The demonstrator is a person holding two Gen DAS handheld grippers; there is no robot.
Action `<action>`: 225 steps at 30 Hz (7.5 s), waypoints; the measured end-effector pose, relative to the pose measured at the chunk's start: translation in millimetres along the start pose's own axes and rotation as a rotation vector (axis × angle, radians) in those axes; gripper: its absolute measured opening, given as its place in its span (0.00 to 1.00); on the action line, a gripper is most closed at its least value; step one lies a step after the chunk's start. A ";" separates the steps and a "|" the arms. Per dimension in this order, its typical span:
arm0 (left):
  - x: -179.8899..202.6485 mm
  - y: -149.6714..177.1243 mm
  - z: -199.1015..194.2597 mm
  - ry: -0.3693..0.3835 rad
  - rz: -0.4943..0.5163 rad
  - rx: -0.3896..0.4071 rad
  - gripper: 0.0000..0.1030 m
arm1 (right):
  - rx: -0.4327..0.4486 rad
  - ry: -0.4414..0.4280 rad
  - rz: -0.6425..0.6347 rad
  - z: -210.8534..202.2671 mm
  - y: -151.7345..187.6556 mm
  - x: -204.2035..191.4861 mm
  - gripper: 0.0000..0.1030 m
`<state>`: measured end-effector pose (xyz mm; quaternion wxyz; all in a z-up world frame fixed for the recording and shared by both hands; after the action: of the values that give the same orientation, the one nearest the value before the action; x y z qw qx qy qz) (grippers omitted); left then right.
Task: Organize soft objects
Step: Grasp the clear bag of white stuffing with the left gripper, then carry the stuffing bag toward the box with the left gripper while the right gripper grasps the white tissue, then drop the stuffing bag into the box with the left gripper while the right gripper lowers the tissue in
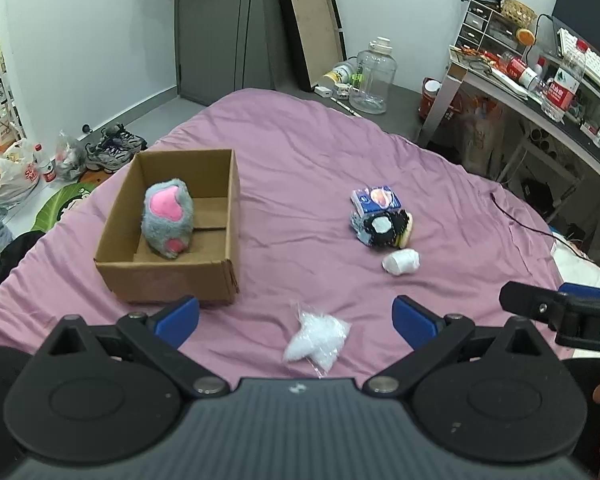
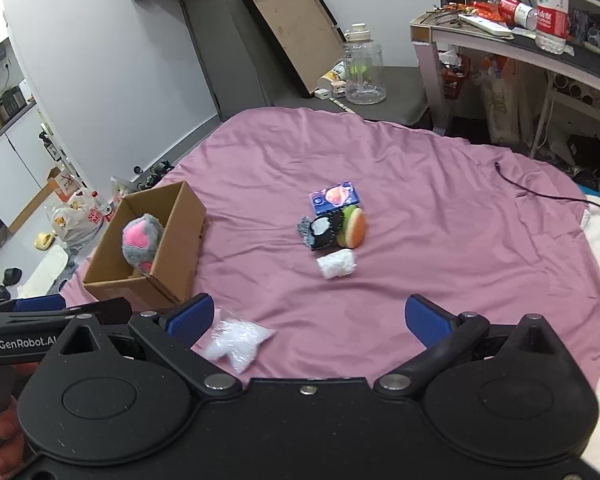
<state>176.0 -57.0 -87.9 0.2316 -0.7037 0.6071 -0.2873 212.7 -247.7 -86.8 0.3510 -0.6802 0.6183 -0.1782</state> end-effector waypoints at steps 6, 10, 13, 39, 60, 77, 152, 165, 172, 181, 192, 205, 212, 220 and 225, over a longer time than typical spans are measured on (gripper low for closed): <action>13.3 17.8 -7.2 -0.003 0.023 -0.002 0.99 | -0.007 -0.015 -0.015 -5.9 8.6 7.6 1.00; 15.6 24.8 -8.2 -0.020 0.026 -0.006 0.99 | -0.014 -0.029 -0.020 -6.6 15.3 9.8 1.00; 18.4 28.4 -8.6 -0.018 0.037 -0.009 0.99 | -0.005 -0.029 -0.039 -6.0 20.7 9.6 1.00; 23.6 42.8 11.9 -0.013 0.034 -0.019 0.99 | 0.002 -0.035 0.009 3.3 24.3 23.8 1.00; 25.9 51.5 80.6 -0.013 -0.009 -0.114 0.88 | -0.059 -0.102 0.122 51.7 -2.2 33.6 1.00; 14.4 51.5 145.1 -0.047 -0.076 -0.202 0.76 | -0.126 -0.112 0.255 113.1 -17.1 48.8 1.00; -106.2 -70.8 90.2 0.042 -0.251 0.027 0.17 | -0.102 -0.078 0.033 142.4 -46.6 -84.5 0.44; -161.7 -97.1 102.7 0.017 -0.308 0.052 0.17 | -0.083 -0.130 -0.004 154.8 -61.1 -143.2 0.44; -171.9 -113.0 122.9 0.023 -0.307 0.037 0.17 | -0.085 -0.148 -0.007 168.7 -68.8 -165.5 0.44; -173.9 -127.7 162.5 0.047 -0.323 -0.007 0.17 | -0.100 -0.142 0.006 189.2 -83.8 -168.7 0.44; -176.0 -127.1 207.7 0.062 -0.361 -0.078 0.22 | -0.122 -0.129 0.020 215.0 -97.3 -162.7 0.44; -214.7 -123.3 199.0 0.020 -0.443 -0.082 0.23 | -0.145 -0.177 -0.025 243.7 -104.0 -197.6 0.44; -234.5 -124.5 180.4 -0.021 -0.491 -0.069 0.26 | -0.147 -0.224 0.008 249.2 -115.9 -221.0 0.49; -237.6 -126.2 159.7 -0.031 -0.467 -0.057 0.44 | -0.122 -0.265 0.032 231.2 -120.7 -227.5 0.73; -232.5 -125.3 146.5 -0.029 -0.454 -0.054 0.60 | -0.127 -0.238 0.029 215.8 -113.2 -219.1 0.73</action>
<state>344.1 188.7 -138.6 0.1507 -0.8323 0.4373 -0.3055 402.1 18.3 -114.7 0.3806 -0.7085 0.5920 -0.0514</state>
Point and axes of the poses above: each gripper's, at about its wrist camera, not at the fingertips, and z roughly the way its jaws point, x to its right, y to its underside, the point moved 5 cm from there along z, roughly the way its jaws point, and after that the axes turned 3 degrees about x, right-handed, at the moved point
